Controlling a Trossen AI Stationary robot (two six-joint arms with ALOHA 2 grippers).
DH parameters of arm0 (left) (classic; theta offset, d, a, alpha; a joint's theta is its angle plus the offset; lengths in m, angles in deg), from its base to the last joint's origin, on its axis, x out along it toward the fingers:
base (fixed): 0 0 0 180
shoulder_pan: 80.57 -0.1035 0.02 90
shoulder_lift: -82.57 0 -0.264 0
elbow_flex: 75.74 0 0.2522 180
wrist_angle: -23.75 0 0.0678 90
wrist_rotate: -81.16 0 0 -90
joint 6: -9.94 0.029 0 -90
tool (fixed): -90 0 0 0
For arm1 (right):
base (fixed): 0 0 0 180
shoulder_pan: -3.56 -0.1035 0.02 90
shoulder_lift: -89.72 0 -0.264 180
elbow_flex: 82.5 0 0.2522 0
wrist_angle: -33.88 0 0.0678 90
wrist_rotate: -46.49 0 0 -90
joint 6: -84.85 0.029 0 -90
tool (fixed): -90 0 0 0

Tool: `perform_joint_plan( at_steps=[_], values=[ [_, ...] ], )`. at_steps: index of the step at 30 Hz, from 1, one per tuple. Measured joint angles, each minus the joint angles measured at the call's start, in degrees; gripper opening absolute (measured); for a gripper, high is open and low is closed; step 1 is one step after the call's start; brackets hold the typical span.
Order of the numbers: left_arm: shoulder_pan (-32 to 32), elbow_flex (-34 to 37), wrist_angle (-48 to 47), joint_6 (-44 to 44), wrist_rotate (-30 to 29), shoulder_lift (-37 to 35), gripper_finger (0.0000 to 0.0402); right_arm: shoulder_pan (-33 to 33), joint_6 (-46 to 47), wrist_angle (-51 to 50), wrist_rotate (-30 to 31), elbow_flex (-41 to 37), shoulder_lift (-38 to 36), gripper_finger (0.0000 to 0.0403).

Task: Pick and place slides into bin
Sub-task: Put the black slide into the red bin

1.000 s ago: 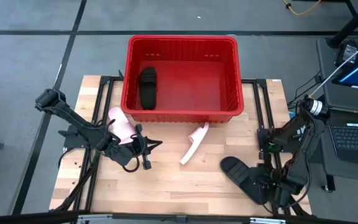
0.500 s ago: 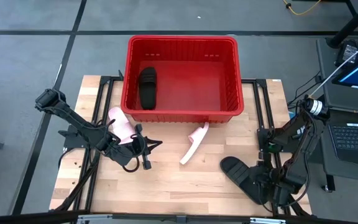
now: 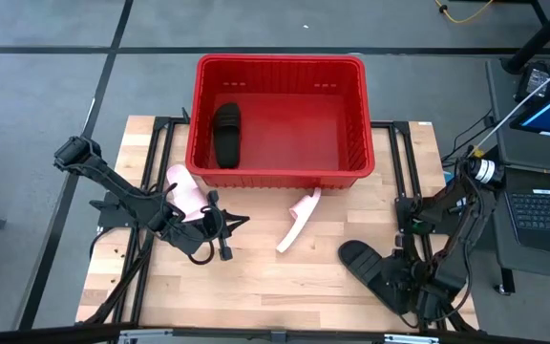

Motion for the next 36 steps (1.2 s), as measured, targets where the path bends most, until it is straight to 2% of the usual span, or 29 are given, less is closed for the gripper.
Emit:
perform_joint_plan(
  at_steps=[11, 17, 29, 32, 36],
  values=[
    [0.00, 0.00, 0.02, -1.42, 0.02, 0.00, 0.0002, 0.00, -0.02, -0.05, 0.18, 0.00, 4.25, 0.0159],
    [0.00, 0.00, 0.02, -1.44, 0.02, 0.00, 0.0002, 0.04, 0.42, 0.35, 3.77, -0.02, 4.64, 0.0158],
    [0.00, 0.00, 0.02, -1.42, 0.02, 0.00, 0.0002, 0.07, 0.66, 0.78, 3.78, -0.02, 4.64, 0.0155],
    [0.00, 0.00, 0.02, -1.42, 0.02, 0.00, 0.0002, 0.07, 0.68, 0.71, 3.78, -0.02, 4.64, 0.0137],
    [0.00, 0.00, 0.02, -1.40, 0.02, 0.00, 0.0002, 0.07, 2.45, 0.62, 3.84, -0.02, 4.64, 0.0088]
  ],
)
